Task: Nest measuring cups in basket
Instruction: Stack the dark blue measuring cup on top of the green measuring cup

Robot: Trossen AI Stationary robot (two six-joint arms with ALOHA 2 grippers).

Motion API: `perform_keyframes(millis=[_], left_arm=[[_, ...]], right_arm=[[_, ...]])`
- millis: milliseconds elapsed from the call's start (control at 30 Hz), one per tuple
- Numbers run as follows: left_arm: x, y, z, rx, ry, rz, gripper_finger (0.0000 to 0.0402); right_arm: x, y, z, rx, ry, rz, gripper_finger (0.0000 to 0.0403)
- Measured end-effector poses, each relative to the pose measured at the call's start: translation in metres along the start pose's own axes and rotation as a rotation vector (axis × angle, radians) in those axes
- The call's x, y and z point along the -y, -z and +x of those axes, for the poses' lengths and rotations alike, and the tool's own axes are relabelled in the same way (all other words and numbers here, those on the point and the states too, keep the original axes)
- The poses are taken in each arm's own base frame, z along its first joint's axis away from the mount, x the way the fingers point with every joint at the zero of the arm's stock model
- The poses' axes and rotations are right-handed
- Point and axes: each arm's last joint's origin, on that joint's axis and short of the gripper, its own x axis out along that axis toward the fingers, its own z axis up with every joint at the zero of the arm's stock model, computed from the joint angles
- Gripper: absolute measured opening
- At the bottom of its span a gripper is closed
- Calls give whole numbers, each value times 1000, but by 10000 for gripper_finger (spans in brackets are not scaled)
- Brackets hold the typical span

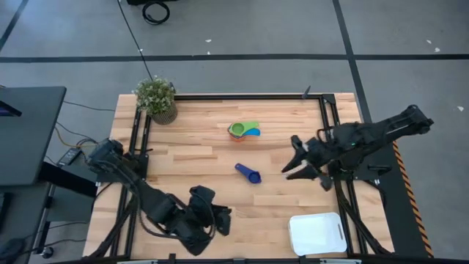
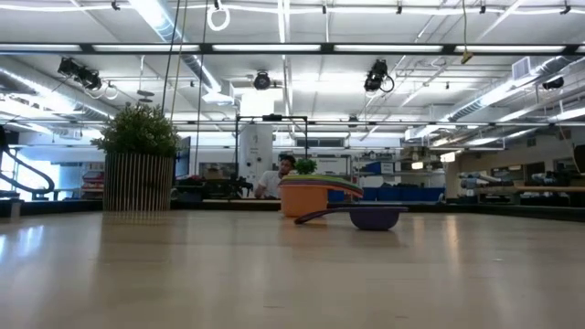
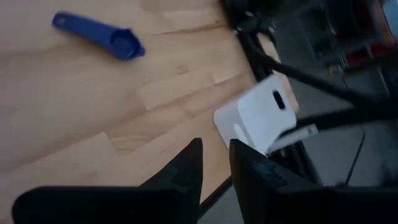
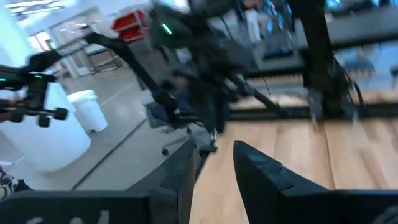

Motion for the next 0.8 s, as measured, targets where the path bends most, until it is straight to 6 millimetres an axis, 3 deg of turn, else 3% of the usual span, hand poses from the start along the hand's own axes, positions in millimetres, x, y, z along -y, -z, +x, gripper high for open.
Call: perform_keyframes(millis=[200, 400, 633, 800], left_arm=[[4, -6, 37, 104, 11, -190, 87], [5, -19, 88, 149, 4, -280, 78], [-3, -38, 133, 107, -56, -287, 63], [-11, -42, 152, 20, -106, -297, 52]], right_arm=[[-17, -10, -32, 79, -144, -98, 117], [-25, -11, -59, 96, -191, -123, 117], [-27, -8, -82, 88, -210, -137, 117], [-28, -11, -98, 142, -223, -151, 117]])
